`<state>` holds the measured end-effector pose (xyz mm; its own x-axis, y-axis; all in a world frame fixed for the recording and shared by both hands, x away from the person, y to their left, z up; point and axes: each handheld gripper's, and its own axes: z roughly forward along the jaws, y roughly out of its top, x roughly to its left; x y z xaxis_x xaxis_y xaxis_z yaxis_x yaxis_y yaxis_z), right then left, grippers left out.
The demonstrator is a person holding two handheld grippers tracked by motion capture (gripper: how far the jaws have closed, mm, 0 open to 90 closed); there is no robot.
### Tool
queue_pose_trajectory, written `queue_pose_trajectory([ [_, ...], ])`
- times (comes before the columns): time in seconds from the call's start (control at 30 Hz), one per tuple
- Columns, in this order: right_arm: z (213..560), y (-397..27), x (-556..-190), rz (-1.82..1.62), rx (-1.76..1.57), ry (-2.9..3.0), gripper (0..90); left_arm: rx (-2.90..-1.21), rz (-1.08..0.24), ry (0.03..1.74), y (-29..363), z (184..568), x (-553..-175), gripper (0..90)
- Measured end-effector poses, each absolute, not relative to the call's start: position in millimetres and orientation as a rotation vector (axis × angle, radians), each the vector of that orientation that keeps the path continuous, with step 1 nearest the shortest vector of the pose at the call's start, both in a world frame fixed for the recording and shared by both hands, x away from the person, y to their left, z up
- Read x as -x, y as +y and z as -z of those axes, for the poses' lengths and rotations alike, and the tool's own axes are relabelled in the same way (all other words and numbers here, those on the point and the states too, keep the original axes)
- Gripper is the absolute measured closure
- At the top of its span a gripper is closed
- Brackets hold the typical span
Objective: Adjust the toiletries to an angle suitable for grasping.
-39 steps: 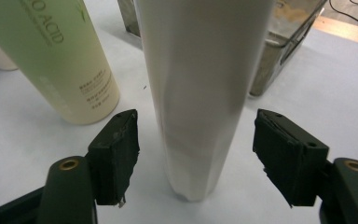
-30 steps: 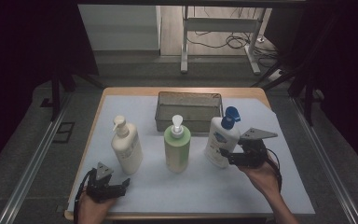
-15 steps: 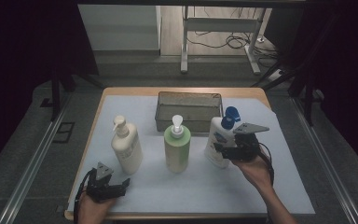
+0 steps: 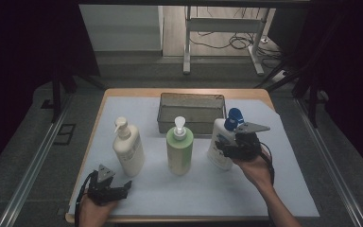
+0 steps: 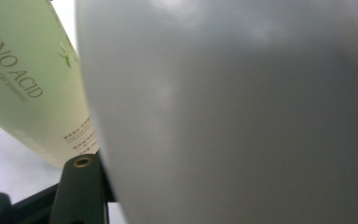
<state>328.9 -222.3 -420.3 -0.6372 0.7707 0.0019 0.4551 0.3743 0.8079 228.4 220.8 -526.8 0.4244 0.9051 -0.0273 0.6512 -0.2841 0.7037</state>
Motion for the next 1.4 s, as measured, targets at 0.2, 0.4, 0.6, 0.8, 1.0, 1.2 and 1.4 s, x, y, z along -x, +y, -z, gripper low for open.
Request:
queue_pose_trajectory([
  [0.2, 419.6, -221.9, -326.6, -1.148, -1.078, 2.256, 39.5, -2.034, -0.504, 1.313, 220.7, 526.8, -228.3, 12.2],
  [0.4, 417.6, -224.5, -326.2, -1.145, -1.095, 2.266, 39.7, -2.034, -0.504, 1.313, 220.7, 526.8, -228.4, 12.2],
  [0.6, 408.3, -224.1, -324.0, -1.139, -1.081, 2.266, 39.9, -2.037, -0.509, 1.309, 221.0, 526.7, -228.5, 12.2],
  [0.8, 398.7, -222.9, -324.8, -1.147, -1.078, 2.261, 39.9, -2.032, -0.506, 1.31, 220.6, 526.9, -228.6, 12.2],
  [1.0, 386.1, -219.5, -327.8, -1.16, -1.078, 2.248, 39.9, -2.032, -0.508, 1.311, 220.7, 526.9, -228.5, 12.2],
  [1.2, 372.9, -214.4, -334.0, -1.164, -1.074, 2.245, 39.9, -2.034, -0.508, 1.307, 220.9, 526.9, -228.8, 12.2],
  [1.4, 365.5, -212.0, -339.2, -1.165, -1.078, 2.239, 39.9, -2.034, -0.508, 1.307, 220.9, 526.9, -228.7, 12.2],
])
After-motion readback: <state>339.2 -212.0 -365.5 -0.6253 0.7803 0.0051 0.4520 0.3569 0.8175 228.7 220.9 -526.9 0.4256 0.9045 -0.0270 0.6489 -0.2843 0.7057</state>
